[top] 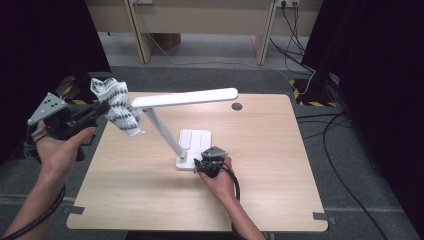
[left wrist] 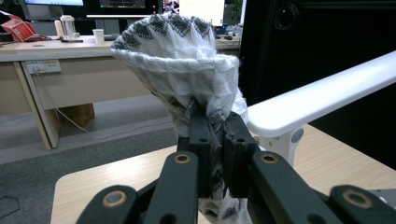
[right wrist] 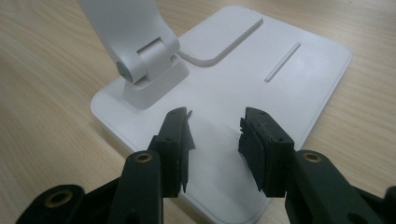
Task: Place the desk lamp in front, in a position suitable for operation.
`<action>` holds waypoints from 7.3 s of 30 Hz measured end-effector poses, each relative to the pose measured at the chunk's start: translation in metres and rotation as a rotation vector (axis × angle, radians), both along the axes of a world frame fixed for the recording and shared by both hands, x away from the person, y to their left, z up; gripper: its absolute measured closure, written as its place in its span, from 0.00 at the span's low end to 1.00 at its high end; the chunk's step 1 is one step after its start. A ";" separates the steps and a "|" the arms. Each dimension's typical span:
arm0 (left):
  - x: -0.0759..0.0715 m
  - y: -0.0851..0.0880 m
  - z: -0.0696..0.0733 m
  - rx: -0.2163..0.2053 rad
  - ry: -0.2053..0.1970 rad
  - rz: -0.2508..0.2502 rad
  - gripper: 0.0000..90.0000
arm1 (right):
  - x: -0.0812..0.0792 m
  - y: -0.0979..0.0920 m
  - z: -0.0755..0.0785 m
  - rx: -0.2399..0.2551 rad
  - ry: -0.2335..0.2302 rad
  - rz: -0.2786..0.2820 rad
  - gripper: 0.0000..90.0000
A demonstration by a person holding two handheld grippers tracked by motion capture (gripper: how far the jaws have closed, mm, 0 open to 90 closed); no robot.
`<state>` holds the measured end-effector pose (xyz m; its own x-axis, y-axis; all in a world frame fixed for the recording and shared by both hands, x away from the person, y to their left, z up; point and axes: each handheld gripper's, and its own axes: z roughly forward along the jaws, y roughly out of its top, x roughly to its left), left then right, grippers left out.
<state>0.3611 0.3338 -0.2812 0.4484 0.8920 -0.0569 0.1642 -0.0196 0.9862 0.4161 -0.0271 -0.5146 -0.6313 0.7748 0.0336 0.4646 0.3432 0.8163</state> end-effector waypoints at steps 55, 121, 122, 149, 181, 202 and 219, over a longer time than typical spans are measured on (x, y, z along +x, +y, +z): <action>0.031 -0.082 0.023 0.014 0.033 -0.186 0.93 | 0.001 0.002 0.001 -0.006 -0.002 0.004 0.73; 0.048 -0.159 0.040 0.031 0.054 -0.316 0.93 | 0.000 0.001 -0.001 -0.003 -0.012 0.002 0.73; 0.049 -0.160 0.040 0.028 0.054 -0.317 0.93 | 0.000 0.001 -0.001 -0.005 -0.014 0.004 0.73; 0.053 -0.188 0.045 0.032 0.057 -0.358 0.93 | -0.001 0.003 0.000 -0.003 -0.013 0.012 0.76; 0.058 -0.221 0.052 0.043 0.067 -0.411 0.93 | -0.002 0.004 -0.001 -0.005 -0.015 0.018 0.76; 0.063 -0.247 0.055 0.035 0.079 -0.471 0.93 | -0.003 0.004 0.000 -0.006 -0.016 0.016 0.76; 0.059 -0.267 0.056 0.044 0.077 -0.519 0.93 | -0.003 0.004 0.000 -0.006 -0.016 0.017 0.76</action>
<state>0.4204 0.0667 -0.2254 0.8280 0.5558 -0.0742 0.1934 -0.1588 0.9682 0.4131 -0.0229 -0.5149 -0.6445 0.7644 0.0186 0.4460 0.3561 0.8211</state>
